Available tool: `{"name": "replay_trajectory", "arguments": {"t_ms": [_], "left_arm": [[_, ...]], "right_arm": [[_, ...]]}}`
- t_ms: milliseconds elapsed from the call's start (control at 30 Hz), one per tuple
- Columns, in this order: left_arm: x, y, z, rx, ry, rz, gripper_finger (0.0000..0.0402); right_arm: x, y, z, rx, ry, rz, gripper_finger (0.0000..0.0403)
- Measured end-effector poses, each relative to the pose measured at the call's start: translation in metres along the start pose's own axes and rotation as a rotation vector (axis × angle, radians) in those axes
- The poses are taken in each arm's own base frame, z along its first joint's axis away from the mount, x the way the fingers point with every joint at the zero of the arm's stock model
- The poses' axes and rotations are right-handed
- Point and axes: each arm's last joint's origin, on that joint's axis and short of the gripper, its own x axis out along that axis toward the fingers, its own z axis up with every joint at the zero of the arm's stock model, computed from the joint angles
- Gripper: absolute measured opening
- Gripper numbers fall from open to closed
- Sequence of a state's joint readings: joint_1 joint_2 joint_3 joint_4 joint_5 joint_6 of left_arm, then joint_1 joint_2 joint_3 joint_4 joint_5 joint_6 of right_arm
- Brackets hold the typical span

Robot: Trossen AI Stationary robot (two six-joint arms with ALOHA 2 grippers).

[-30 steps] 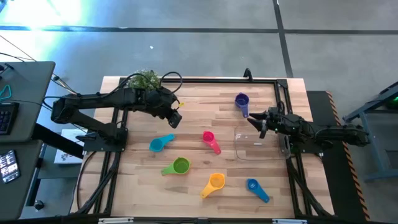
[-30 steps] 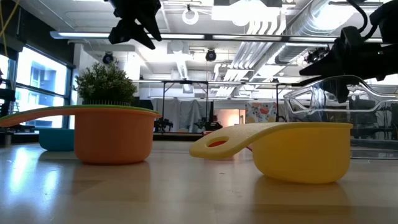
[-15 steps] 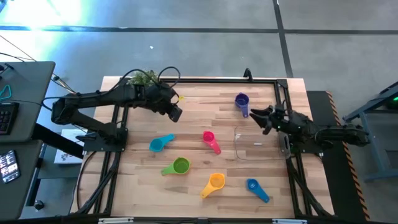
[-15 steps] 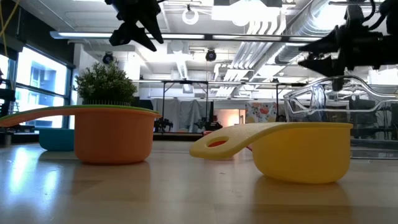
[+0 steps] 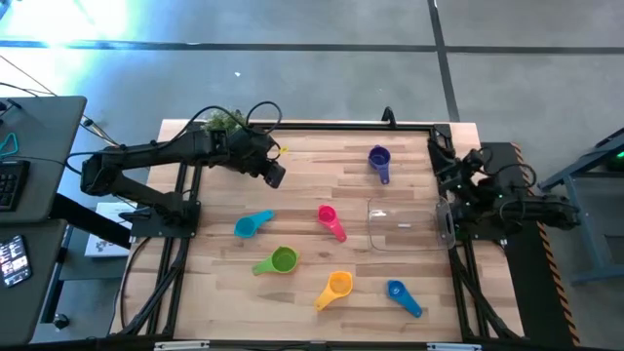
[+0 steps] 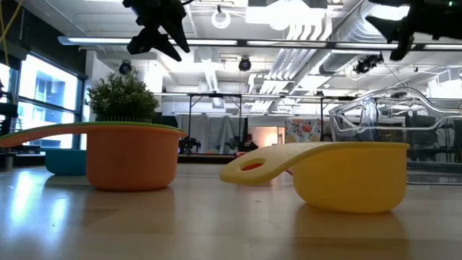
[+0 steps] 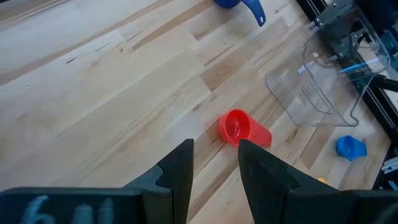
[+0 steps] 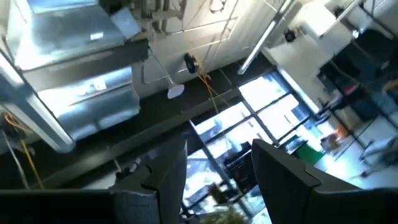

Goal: Nest measuring cups in basket
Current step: Stack the purple measuring cup on top of the green measuring cup

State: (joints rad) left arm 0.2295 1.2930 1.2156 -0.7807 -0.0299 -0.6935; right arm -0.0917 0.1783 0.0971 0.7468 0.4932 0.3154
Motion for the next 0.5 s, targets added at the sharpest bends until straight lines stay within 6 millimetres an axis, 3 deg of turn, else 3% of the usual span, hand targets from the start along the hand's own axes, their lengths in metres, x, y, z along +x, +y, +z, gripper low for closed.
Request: {"name": "replay_trajectory", "arguments": {"t_ms": [133, 267, 500], "left_arm": [[0.0, 0.0, 0.0, 0.015, 0.001, 0.0, 0.0115], [0.0, 0.0, -0.001, 0.018, 0.008, 0.006, 0.0115], [0.0, 0.002, 0.0, 0.092, 0.008, 0.01, 0.0115]], "right_arm": [[0.016, 0.014, 0.018, -0.165, 0.121, -0.048, 0.0174], [0.031, 0.025, 0.032, -0.313, 0.363, -0.21, 0.0174], [0.056, 0.039, 0.039, -0.415, 0.7, -0.454, 0.0174]]}}
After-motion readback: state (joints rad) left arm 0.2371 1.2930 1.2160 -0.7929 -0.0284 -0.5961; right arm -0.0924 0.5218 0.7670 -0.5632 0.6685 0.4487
